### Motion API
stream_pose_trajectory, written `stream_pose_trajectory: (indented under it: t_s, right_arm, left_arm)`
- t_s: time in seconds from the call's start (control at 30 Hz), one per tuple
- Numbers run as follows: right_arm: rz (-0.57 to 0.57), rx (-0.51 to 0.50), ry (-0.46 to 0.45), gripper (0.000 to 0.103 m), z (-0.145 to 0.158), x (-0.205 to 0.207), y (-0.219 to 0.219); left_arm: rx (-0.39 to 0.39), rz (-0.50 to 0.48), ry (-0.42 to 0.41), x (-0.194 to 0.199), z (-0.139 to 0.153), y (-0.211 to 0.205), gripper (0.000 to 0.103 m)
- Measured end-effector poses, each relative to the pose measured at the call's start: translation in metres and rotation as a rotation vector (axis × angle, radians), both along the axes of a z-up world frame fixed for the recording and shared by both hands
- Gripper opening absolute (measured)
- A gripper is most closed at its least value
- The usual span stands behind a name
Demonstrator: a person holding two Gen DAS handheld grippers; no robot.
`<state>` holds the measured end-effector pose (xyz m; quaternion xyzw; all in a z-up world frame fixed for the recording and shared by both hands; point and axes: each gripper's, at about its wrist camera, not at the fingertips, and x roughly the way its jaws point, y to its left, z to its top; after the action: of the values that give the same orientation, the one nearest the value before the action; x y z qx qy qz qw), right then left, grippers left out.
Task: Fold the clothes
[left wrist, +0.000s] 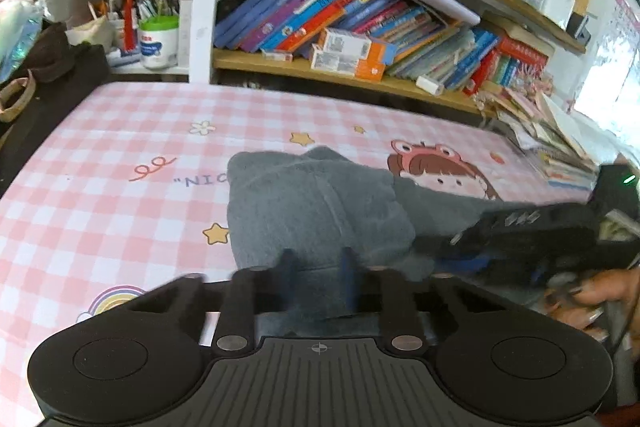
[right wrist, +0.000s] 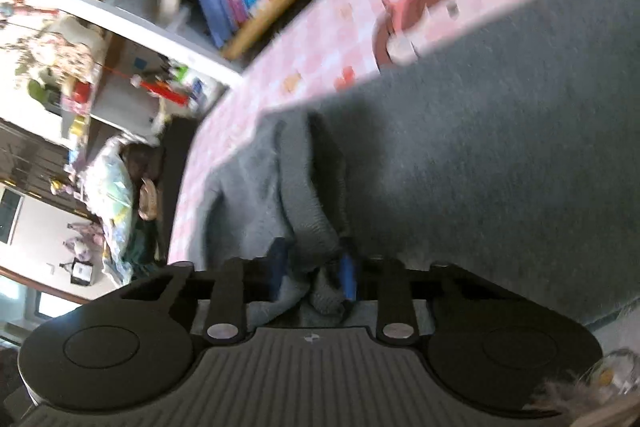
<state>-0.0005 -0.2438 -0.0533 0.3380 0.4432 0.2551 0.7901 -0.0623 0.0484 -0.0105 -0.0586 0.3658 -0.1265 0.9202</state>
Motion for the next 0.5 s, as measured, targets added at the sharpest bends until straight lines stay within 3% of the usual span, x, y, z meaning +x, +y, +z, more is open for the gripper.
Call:
stream_pose_trajectory:
  t_s: [0.1,0.17,0.23,0.3,0.5]
  right_arm:
    - [-0.008,-0.005,-0.094,0.014,0.019,-0.009,-0.005]
    - [-0.010,-0.062,-0.056,0.015,0.014,-0.007,-0.002]
    - [-0.010,-0.121,0.024,0.022,-0.004,-0.002,0.002]
    - [-0.035,-0.108,0.055,0.028,-0.011,-0.002,-0.003]
    - [-0.036,-0.155,-0.015,0.031,0.003,-0.008,0.000]
  left_arm:
    - [0.016,-0.028,0.056,0.008,-0.012,0.000,0.009]
    - [0.012,-0.040,0.098,0.013,-0.022,0.001,0.009]
    - [-0.006,-0.049,0.116,0.016,-0.028,0.003,0.009]
    - [-0.019,-0.059,0.130,0.018,-0.032,0.003,0.009]
    - [-0.040,-0.059,0.084,0.012,-0.020,0.005,0.009]
